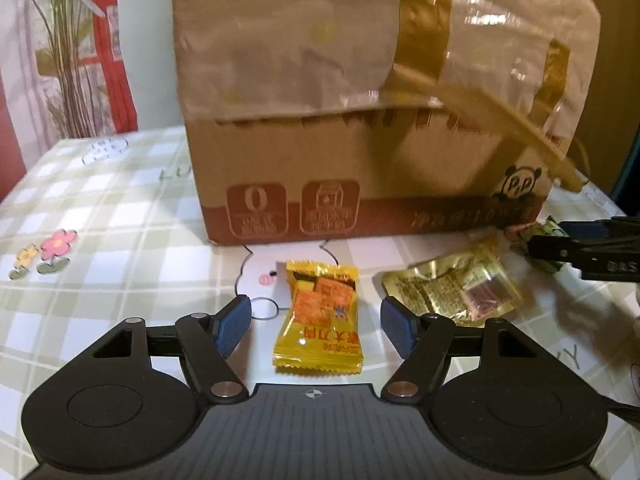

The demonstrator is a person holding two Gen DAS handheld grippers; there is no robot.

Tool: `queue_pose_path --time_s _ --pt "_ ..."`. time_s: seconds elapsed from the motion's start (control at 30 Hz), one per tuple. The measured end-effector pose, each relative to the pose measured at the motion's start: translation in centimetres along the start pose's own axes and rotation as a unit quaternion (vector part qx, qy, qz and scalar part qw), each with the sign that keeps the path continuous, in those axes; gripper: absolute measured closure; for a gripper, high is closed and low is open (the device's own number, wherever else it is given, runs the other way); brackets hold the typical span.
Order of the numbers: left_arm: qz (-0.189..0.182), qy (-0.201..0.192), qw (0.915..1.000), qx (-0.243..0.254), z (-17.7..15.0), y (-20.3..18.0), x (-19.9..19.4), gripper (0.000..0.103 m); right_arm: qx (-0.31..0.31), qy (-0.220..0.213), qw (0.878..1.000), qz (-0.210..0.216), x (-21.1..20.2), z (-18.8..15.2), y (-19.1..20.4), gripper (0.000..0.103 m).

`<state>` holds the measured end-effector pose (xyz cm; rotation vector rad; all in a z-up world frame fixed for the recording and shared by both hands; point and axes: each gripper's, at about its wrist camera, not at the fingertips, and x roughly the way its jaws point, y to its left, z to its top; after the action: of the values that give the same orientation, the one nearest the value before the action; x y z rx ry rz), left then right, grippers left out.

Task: Organize snacks
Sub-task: 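Grasp the green pastry packet with the right gripper while the left gripper grasps the yellow candy packet, then lift both held packets and carry them over the lined box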

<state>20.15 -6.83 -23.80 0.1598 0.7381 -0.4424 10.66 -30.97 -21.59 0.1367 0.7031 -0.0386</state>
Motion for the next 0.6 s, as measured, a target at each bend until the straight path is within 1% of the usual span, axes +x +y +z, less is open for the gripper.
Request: queue_pose_path --time_s 0.1,0.2,0.27,0.33,0.37,0.43,0.6 --pt "0.006 -0.001 0.9999 0.012 -0.1 -0.3 0.3 0.028 -0.004 -0.003 1.000 0.007 -0.7 -0.7 0.5 0.037" --pt "0.007 -0.003 0.9999 0.013 0.0 -0.2 0.4 0.028 -0.003 -0.005 1.000 0.008 -1.0 -0.8 1.0 0.038" --pt "0.007 -0.006 0.9999 0.014 0.0 -0.3 0.3 0.034 -0.008 -0.007 1.000 0.008 -1.2 -1.0 1.4 0.038" --pt "0.007 -0.013 0.9998 0.017 0.0 -0.2 0.1 0.064 -0.017 -0.009 1.000 0.007 -1.4 -1.2 1.8 0.038" --pt "0.005 -0.013 0.9998 0.015 0.1 -0.2 0.0 0.067 -0.017 -0.010 1.000 0.008 -1.4 -1.2 1.9 0.038" --pt "0.000 -0.012 0.9999 0.009 0.2 -0.1 -0.2 0.069 -0.015 -0.013 1.000 0.011 -1.4 -1.4 1.6 0.038" --pt "-0.003 -0.016 0.9999 -0.004 -0.3 0.4 -1.1 0.070 -0.015 -0.019 1.000 0.014 -1.6 -1.6 1.5 0.038"
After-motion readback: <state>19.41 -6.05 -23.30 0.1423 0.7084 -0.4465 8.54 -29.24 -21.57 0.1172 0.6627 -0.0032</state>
